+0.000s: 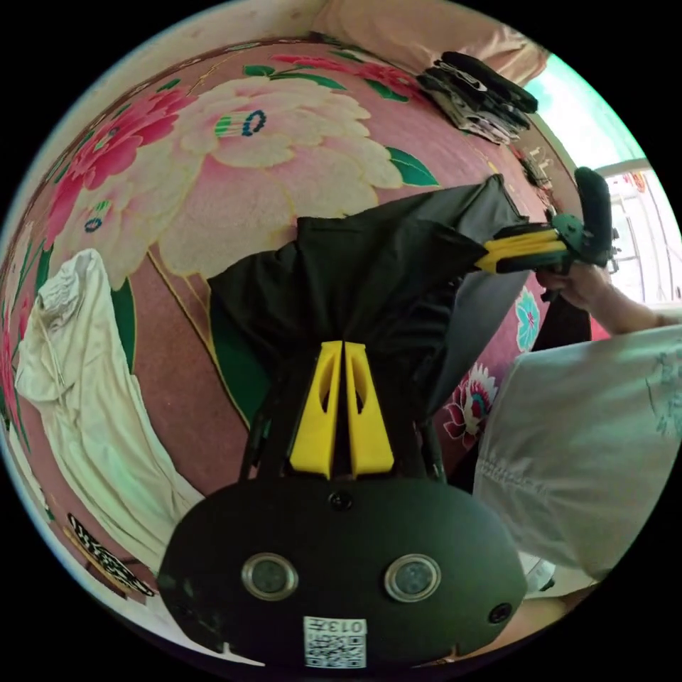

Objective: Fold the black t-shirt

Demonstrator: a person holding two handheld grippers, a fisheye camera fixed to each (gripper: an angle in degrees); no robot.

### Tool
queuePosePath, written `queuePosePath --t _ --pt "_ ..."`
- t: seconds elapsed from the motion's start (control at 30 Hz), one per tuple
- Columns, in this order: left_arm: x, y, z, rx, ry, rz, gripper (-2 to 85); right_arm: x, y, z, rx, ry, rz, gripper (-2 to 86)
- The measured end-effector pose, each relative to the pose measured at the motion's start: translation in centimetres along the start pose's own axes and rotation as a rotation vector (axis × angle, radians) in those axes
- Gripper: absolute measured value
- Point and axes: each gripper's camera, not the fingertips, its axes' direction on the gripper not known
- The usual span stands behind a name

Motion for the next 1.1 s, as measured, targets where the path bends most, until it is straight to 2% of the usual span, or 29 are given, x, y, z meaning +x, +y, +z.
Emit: queuePosePath --t 0.13,0.27,0.4,0.53,0.6,0.73,0.8,0.87,0.9,1.0,1.1 --pt "0.1 1.4 -2.2 0.042 0.068 0.109 0.1 1.9 2.1 -2.7 0.032 -0.166 -0.063 0.6" --pt "0.4 1.8 -1.2 -0.03 0.128 0.171 0.4 3.1 4.7 -0.8 -0.09 -0.232 -0.1 0.5" --pt "-0.1 2.0 1.6 -0.174 0.056 0.122 1.5 1.8 6.6 3.9 -0.227 -0.147 -0.132 0.7" --pt "-1.5 3.5 -0.5 -0.075 0.094 0.007 2.0 -0.1 9.7 2.4 -0.193 -0.089 -0.162 1.2" --pt "-1.9 3.8 -1.7 -0.019 0.12 -0.036 1.9 0.7 11.8 0.7 -0.179 -0.044 -0.106 1.5" --pt "0.8 1.5 -2.4 0.095 0.13 -0.001 1.2 5.8 19.1 -4.6 -0.063 0.23 0.201 2.8" --pt "2.8 -0.5 -1.0 0.053 0.083 0.047 0.5 8.9 22.8 -7.4 -0.014 0.315 0.374 3.6" --pt "3.8 -2.6 2.0 -0.118 -0.068 0.021 0.0 12.2 27.8 -10.8 0.047 0.431 0.568 4.9" --pt "3.7 -2.8 2.4 -0.134 -0.069 0.023 0.0 13.0 29.0 -11.5 0.052 0.449 0.603 5.2" --pt "3.4 -2.7 -0.2 -0.009 -0.054 -0.032 0.0 16.0 34.1 -13.8 0.041 0.494 0.715 6.3" --pt "7.1 -3.9 -3.2 0.097 -0.145 0.079 0.5 17.3 36.7 -14.8 0.02 0.513 0.709 7.2"
